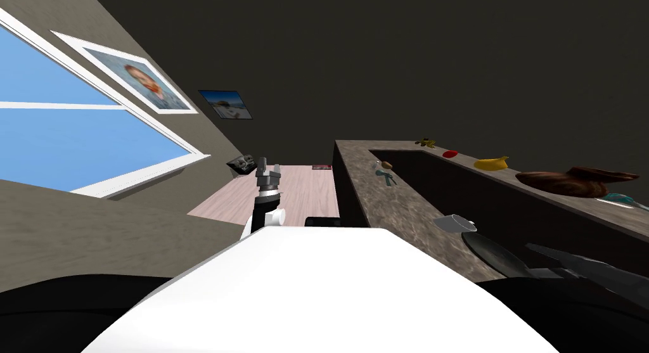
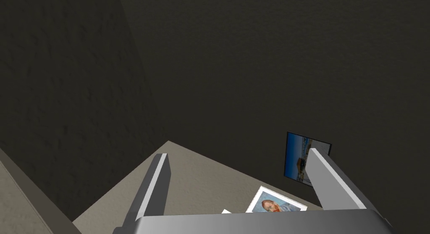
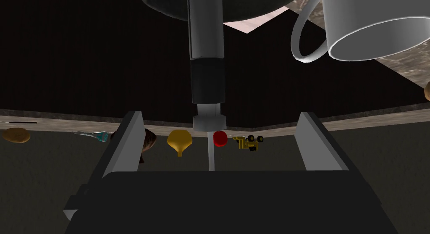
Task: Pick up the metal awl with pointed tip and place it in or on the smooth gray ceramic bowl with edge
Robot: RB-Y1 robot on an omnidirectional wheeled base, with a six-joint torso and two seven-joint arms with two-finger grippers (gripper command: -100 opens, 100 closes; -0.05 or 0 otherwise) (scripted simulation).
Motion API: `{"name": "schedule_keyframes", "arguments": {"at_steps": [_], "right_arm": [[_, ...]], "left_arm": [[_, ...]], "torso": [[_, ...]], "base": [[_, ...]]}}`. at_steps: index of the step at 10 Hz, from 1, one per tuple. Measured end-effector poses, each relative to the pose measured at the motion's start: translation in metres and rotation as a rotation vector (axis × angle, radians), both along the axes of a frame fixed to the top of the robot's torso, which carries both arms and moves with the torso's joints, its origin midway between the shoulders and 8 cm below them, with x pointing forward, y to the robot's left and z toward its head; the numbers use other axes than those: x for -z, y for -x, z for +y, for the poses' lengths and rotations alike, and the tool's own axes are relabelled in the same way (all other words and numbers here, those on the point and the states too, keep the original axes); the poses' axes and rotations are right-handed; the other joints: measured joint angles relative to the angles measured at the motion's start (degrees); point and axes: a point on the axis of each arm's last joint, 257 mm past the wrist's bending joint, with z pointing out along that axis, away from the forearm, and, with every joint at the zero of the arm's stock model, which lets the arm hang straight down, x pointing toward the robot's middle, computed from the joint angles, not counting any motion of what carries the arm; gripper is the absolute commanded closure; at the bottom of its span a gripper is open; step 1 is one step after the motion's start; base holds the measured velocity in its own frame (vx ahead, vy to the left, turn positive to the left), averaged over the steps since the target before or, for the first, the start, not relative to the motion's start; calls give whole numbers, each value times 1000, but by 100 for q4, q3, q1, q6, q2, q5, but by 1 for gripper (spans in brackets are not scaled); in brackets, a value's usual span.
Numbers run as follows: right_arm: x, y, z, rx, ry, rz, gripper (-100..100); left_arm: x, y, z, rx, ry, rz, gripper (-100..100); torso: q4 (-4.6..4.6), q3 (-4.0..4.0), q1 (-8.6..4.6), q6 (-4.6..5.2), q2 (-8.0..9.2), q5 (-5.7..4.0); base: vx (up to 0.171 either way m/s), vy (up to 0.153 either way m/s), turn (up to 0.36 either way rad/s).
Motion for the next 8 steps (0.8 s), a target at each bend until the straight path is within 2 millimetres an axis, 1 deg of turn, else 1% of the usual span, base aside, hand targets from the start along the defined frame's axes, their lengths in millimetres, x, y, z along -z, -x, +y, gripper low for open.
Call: {"name": "schedule_keyframes", "arguments": {"at_steps": [1,2,5,6,7,8], "right_arm": [[-3,-10,0,-17,-1,-2,-100],[-10,-23,4,-37,-8,-9,-100],[-11,-47,7,-76,-13,-17,-100],[-14,-62,9,-98,-13,-15,-100],[-16,-67,11,-104,-15,-16,-100],[-21,-76,14,-124,-15,-17,-100]], "left_arm": [[0,0,0,0,0,0,0],[0,0,0,0,0,0,0],[0,0,0,0,0,0,0],[0,0,0,0,0,0,0],[0,0,0,0,0,0,0],[0,0,0,0,0,0,0]], "torso": [[-1,-3,0,5,-5,0],[-2,-6,6,4,-10,2],[-3,-7,11,0,-11,3],[-3,-9,15,-1,-15,4],[-3,-7,13,0,-12,4],[-3,-8,16,1,-14,5]], "base": [[43,4,-277],[27,32,-84],[32,31,-104],[28,28,-94],[37,36,-121],[22,22,-72]]}}
